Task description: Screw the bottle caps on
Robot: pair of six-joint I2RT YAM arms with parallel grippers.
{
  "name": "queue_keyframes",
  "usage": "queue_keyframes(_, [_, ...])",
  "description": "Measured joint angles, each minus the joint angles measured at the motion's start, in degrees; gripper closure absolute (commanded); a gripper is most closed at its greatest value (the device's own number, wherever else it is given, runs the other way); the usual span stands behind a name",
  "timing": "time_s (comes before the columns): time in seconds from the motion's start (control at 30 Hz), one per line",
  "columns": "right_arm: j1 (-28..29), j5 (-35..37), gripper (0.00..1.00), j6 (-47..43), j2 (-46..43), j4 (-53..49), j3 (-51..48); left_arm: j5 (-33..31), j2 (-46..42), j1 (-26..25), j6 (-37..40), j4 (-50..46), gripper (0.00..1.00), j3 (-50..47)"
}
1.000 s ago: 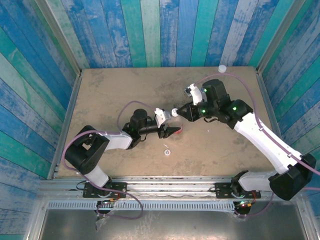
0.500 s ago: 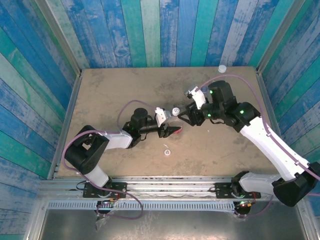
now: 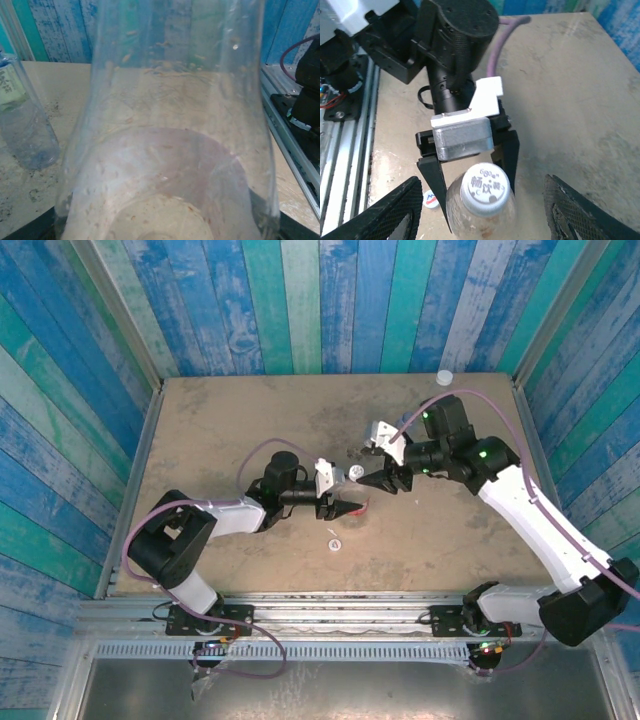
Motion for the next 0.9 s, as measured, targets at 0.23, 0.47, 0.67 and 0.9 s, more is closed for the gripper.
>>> queue_keyframes(0.23, [0.00, -2.93, 0.51, -2.19, 3.85, -1.05, 0.57, 1.84, 0.00, 0.00, 0.70, -1.38, 0.35, 0.44])
queue_keyframes(0.47, [0.00, -3.72, 0.65, -2.75, 5.49, -2.03, 0.85, 2.29, 0.00, 0.00, 0.96, -1.99, 0.34, 0.72])
queue_keyframes(0.67, [-0.07, -3.89, 0.77, -2.69, 5.73, -2.38, 1.09, 2.08, 0.00, 0.00, 0.83, -2.32, 0.35, 0.87])
queue_keyframes(0.9, [-0.22, 1.53, 0.88, 6.80, 5.84, 0.17, 1.55, -5.31, 0.00, -0.37, -2.05, -1.99, 0.36, 1.64])
